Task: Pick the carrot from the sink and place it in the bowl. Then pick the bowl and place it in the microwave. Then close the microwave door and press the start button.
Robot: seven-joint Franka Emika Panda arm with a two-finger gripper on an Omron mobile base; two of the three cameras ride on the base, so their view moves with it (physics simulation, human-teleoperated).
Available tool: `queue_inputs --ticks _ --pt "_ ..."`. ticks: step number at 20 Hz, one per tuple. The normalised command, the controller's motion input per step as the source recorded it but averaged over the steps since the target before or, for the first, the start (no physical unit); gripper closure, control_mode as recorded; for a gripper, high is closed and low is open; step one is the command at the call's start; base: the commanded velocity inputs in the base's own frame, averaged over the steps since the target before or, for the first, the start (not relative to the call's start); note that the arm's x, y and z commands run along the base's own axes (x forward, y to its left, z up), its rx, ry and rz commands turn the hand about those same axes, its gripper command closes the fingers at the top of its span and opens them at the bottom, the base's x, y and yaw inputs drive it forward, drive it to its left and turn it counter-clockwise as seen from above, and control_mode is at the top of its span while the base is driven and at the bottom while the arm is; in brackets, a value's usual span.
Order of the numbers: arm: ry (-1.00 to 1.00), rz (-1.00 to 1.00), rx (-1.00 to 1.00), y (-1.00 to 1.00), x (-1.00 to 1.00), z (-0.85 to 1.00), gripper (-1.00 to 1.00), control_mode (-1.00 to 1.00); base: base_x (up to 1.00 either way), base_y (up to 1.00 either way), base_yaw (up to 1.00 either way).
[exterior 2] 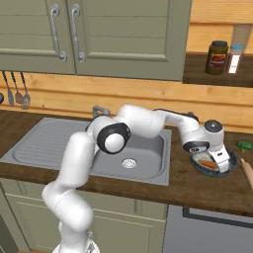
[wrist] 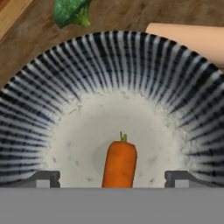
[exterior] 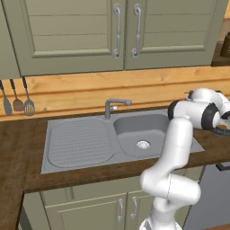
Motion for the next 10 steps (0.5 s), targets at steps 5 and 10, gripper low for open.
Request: queue_inputs --ticks 5,10 --pt "0.0 0.0 -0.04 0.2 -0.21 0.61 -1.0 -1.0 0.0 0.0 0.0" --pt "0.05 0.14 -0.15 0.76 -0.04 0.5 -1.0 -1.0 0.0 0.0 0.0"
